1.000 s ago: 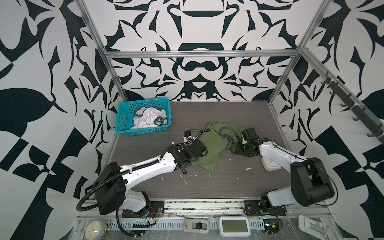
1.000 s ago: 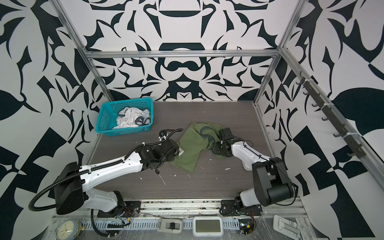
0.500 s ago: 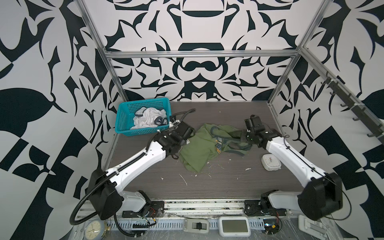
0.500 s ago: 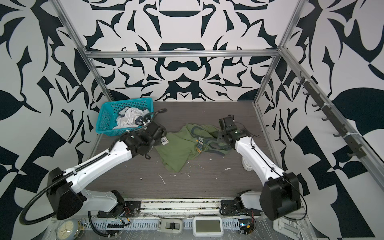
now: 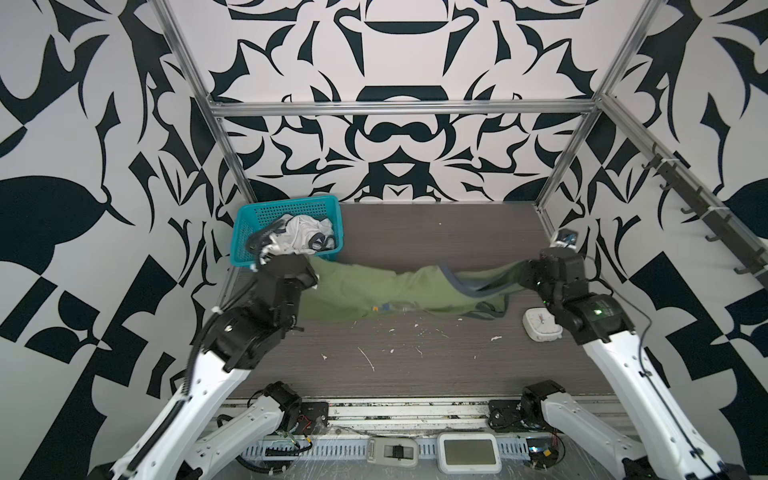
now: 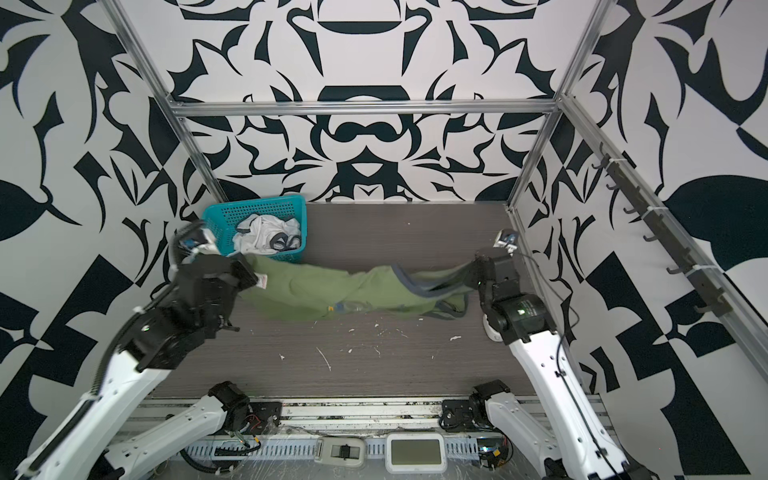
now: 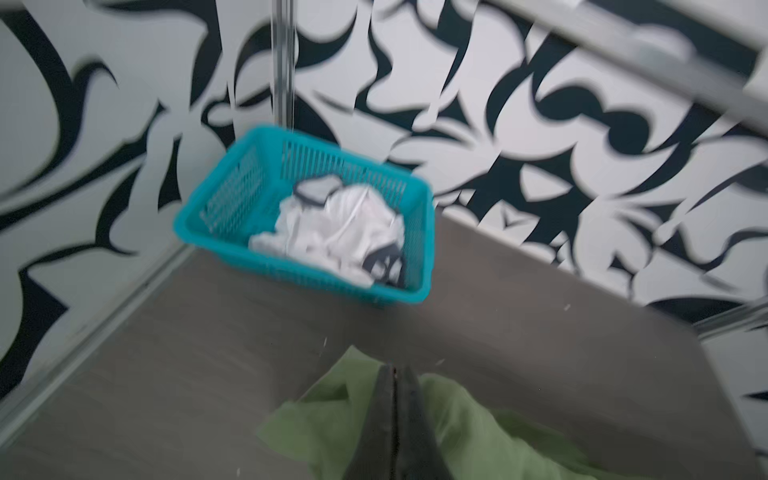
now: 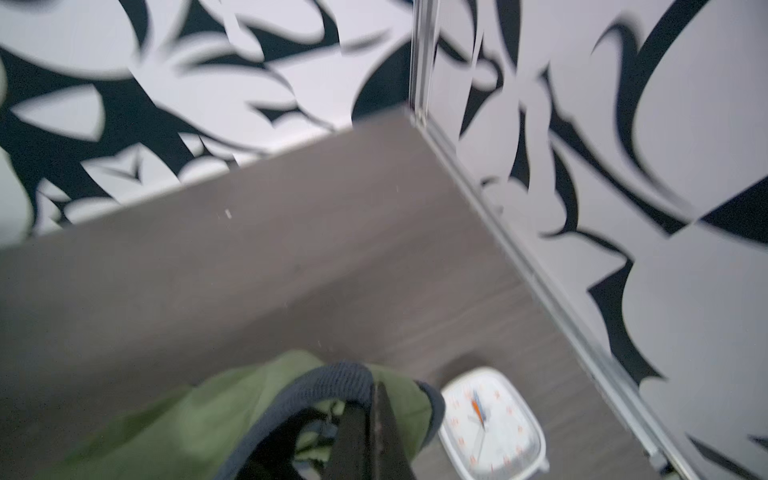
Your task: Fold and stack the tank tops
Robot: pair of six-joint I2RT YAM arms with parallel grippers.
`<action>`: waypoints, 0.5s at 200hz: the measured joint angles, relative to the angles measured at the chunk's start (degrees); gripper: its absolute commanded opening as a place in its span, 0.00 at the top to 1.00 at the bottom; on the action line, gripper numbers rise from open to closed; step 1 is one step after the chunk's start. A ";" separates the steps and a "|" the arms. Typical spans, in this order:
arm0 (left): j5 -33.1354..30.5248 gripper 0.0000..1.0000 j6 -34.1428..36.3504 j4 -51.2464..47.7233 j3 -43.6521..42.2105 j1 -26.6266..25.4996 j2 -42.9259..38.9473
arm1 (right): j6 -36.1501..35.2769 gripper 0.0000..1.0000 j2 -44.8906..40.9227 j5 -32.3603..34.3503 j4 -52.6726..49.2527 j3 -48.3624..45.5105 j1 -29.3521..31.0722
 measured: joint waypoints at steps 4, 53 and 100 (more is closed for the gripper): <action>0.90 1.00 -1.66 -0.87 -2.78 0.00 0.85 | 0.68 0.82 0.50 -0.96 -0.04 -2.56 -0.20; 6.43 1.00 -13.68 -8.66 -18.84 -0.07 -3.61 | 3.56 0.32 5.92 -8.09 -3.19 -11.41 -1.66; 6.80 1.00 -16.81 -6.84 -19.43 -0.07 -10.75 | 5.51 0.40 6.36 -15.87 0.76 -3.96 6.75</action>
